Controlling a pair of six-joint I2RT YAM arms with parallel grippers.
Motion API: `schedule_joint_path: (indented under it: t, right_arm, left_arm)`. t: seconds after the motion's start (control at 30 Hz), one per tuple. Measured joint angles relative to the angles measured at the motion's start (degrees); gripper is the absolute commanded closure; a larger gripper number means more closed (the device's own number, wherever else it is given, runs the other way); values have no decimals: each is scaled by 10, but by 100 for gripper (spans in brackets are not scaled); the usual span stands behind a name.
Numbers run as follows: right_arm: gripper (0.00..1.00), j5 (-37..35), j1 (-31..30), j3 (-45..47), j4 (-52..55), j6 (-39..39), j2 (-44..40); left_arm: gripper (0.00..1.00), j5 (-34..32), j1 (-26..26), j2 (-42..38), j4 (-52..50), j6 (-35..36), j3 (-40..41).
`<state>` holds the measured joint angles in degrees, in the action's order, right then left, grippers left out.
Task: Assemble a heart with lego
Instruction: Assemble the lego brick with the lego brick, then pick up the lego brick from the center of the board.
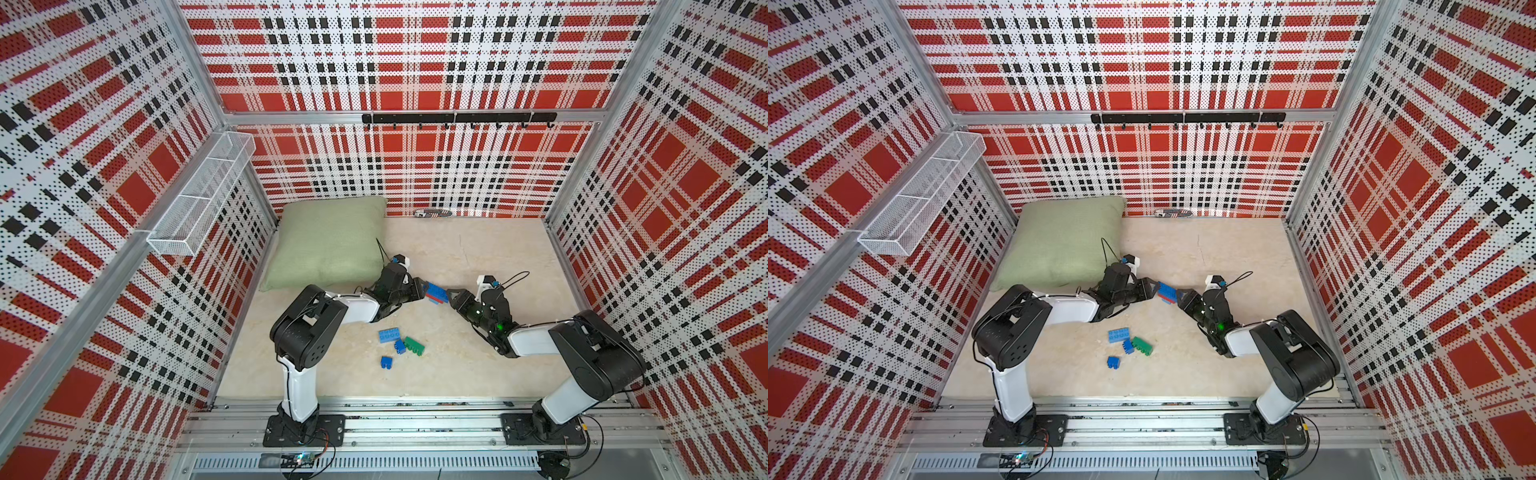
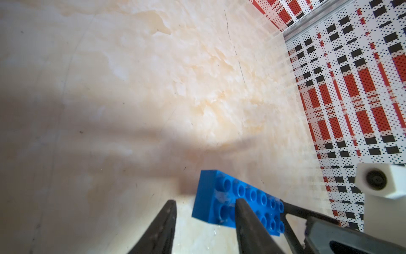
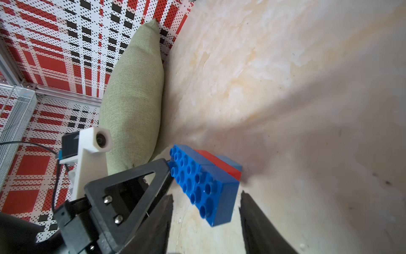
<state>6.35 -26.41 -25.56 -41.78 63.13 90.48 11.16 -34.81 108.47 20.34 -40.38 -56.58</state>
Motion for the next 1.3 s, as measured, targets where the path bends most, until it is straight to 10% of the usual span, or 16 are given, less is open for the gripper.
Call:
schedule_joint_path:
  t: [0.33,0.57,0.97,1.3]
  right_arm:
    - [36,13,-13,-47,227,-124,-148]
    - [33,-31,-179,-96,391,-233,-187]
    - [34,-66,-295,-105,449,-380,-45]
    - [57,-53,-295,-123,399,-448,7]
  left_arm:
    - [44,-30,0,-170,2,12,76]
    - [42,-83,-1,-309,-38,21,194]
    - [40,-130,13,-418,-78,20,276]
    - [40,-130,27,-417,-81,21,276]
